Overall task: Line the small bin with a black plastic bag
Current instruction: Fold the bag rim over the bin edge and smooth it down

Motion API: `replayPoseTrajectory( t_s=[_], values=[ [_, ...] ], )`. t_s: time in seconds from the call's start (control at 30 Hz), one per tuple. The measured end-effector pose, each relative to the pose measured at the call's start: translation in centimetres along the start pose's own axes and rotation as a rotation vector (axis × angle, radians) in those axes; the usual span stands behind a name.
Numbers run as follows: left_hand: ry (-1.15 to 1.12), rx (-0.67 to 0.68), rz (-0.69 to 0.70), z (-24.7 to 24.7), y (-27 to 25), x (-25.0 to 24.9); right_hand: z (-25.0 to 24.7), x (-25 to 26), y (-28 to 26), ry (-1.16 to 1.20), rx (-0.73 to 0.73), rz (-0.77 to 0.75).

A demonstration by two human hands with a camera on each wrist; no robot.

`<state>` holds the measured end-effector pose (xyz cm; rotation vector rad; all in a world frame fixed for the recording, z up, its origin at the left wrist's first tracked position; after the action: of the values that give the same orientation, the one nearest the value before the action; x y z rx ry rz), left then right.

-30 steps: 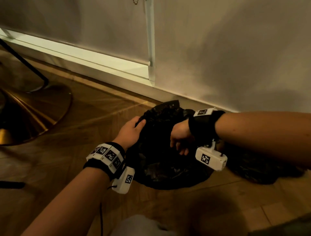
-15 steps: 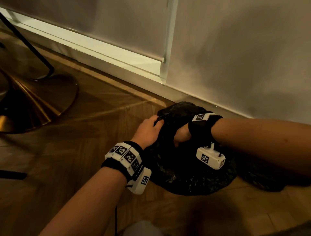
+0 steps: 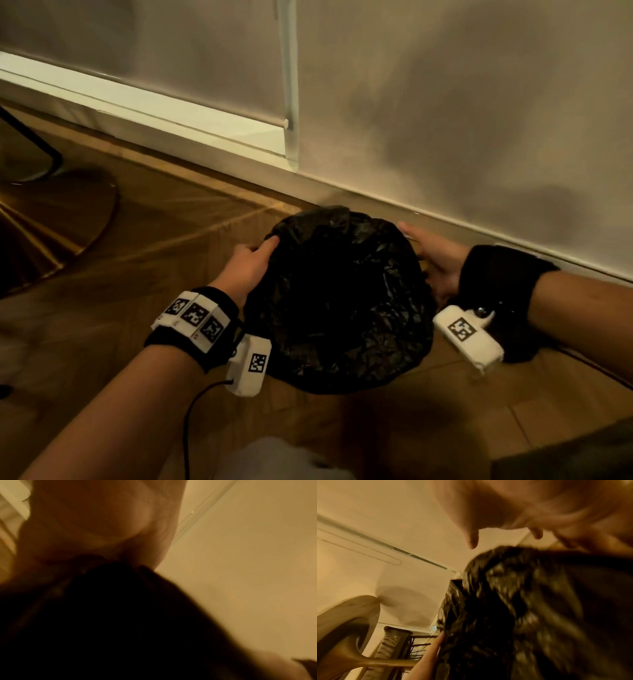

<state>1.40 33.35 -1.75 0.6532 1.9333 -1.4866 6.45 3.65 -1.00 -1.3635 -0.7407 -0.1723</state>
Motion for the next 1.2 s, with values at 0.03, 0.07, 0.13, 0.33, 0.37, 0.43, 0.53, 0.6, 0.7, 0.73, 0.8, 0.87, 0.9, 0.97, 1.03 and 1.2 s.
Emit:
replayPoseTrajectory(
  t_s=[0.03, 0.07, 0.13, 0.33, 0.37, 0.43, 0.53, 0.6, 0.7, 0.73, 0.8, 0.87, 0.9, 0.97, 1.03, 1.2],
  values=[
    [-0.042, 0.007, -0.052, 0.1, 0.0, 0.6, 1.8, -0.4, 0.8, 0.071, 0.147, 0.012],
    [-0.081, 0.018, -0.064, 0.4, -0.3, 0.8, 2.8, -0.4, 1.7, 0.105, 0.227, 0.006],
    [-0.145, 0.026, -0.060, 1.1, -0.5, 0.6, 3.0, 0.2, 3.3, 0.116, 0.222, -0.044],
    [-0.226, 0.125, -0.038, 2.7, -0.9, -0.5, 3.6, 1.5, 4.4, 0.047, 0.257, -0.119],
    [-0.196, 0.126, -0.039, 2.7, -0.9, -0.5, 4.1, 1.7, 4.2, 0.013, 0.296, -0.124],
    [-0.111, 0.101, -0.046, 2.5, -1.0, -0.5, 4.0, 2.5, 4.2, -0.079, 0.280, -0.137],
    [-0.021, 0.088, -0.026, 1.7, -0.7, -1.0, 2.4, 3.9, 4.4, -0.146, 0.215, -0.171],
    [0.009, 0.106, -0.030, 1.5, -0.7, -0.9, 2.6, 3.5, 4.5, -0.153, 0.276, -0.152],
    [0.120, 0.129, -0.052, 0.9, -1.3, -0.5, 2.8, 2.1, 4.2, -0.180, 0.316, -0.096],
    [0.181, 0.106, -0.058, 0.2, -1.5, -0.3, 2.3, 1.8, 3.9, -0.230, 0.261, -0.089],
    [0.238, 0.102, -0.072, -1.5, -2.3, 0.2, 0.5, 1.6, 3.5, -0.311, 0.108, -0.074],
    [0.198, 0.199, -0.092, -2.0, -3.5, 1.6, -1.1, 0.8, 3.0, -0.300, 0.070, -0.013],
    [0.179, 0.259, -0.122, -2.0, -4.2, 2.5, -1.4, 0.1, 2.5, -0.300, 0.096, 0.023],
    [0.188, 0.334, -0.178, -2.0, -5.1, 4.5, -1.7, -1.5, 1.3, -0.402, 0.148, 0.087],
    [0.221, 0.362, -0.194, -1.4, -5.3, 5.6, -1.3, -3.4, 0.0, -0.544, 0.217, 0.135],
    [0.126, 0.295, -0.015, -1.0, -3.2, 3.0, 1.7, -3.7, 0.1, -0.440, 0.419, 0.068]
  ],
)
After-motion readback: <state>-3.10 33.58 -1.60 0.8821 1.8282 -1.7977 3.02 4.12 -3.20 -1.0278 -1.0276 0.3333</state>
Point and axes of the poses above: each hand's wrist, its own y-axis towards the middle knuckle, its own z-axis out of the palm, x = y × z, the point moved 10 cm from there along y, towards the middle knuckle, and after that the axes turned 1 degree about -z, right-handed, at the moved point
